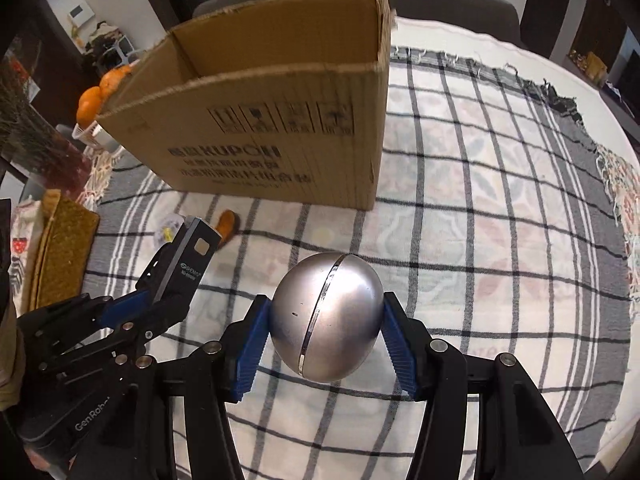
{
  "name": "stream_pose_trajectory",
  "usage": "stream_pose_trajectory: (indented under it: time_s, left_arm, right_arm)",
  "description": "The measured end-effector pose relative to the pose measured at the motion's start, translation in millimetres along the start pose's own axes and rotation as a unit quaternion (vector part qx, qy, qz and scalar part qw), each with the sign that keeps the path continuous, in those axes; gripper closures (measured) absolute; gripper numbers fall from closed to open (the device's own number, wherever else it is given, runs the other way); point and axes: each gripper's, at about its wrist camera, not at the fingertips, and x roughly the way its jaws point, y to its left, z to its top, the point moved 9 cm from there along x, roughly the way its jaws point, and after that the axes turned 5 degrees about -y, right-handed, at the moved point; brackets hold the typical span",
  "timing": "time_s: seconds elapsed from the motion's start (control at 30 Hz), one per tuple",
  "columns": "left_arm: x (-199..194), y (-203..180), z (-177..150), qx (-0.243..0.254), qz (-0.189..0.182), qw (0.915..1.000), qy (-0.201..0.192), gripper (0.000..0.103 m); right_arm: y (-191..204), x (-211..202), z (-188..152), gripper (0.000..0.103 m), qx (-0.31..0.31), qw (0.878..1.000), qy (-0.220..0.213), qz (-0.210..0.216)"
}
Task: Organize rigid objects
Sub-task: 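Carry the silver egg with the right tool while the left tool carries the black device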
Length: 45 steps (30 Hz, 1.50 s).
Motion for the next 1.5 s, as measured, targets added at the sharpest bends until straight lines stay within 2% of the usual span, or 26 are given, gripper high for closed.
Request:
stream_pose_trajectory:
  time_s: [0.57, 0.8, 1.17, 1.5]
  left_arm:
    - [-61.6, -7.1, 43.1, 0.024, -0.013, 0.9963, -0.081, 0.082]
    - [-79.2, -6.3, 62.1, 0.033, -0.007, 0.9936, -0.108, 0.082]
    - [-96.1, 2.0, 88.4, 0.038, -0.002, 0.9906, -0.132, 0.082]
    - [-96.0, 15.0, 115.3, 0.039, 0.01, 0.9897, -0.137, 0.082]
  right_arm:
    - [24.4, -61.4, 37.9, 0.047, -0.008, 0.996, -0.093, 0.01]
    - [31.3, -80.0, 53.7, 0.047, -0.007, 0.992, -0.126, 0.009]
    - [43.3, -96.1, 82.2, 0.047, -0.008, 0.986, -0.167, 0.011]
    - [51.7, -88.0, 107.5, 0.047, -0.01, 0.985, -0.171, 0.019]
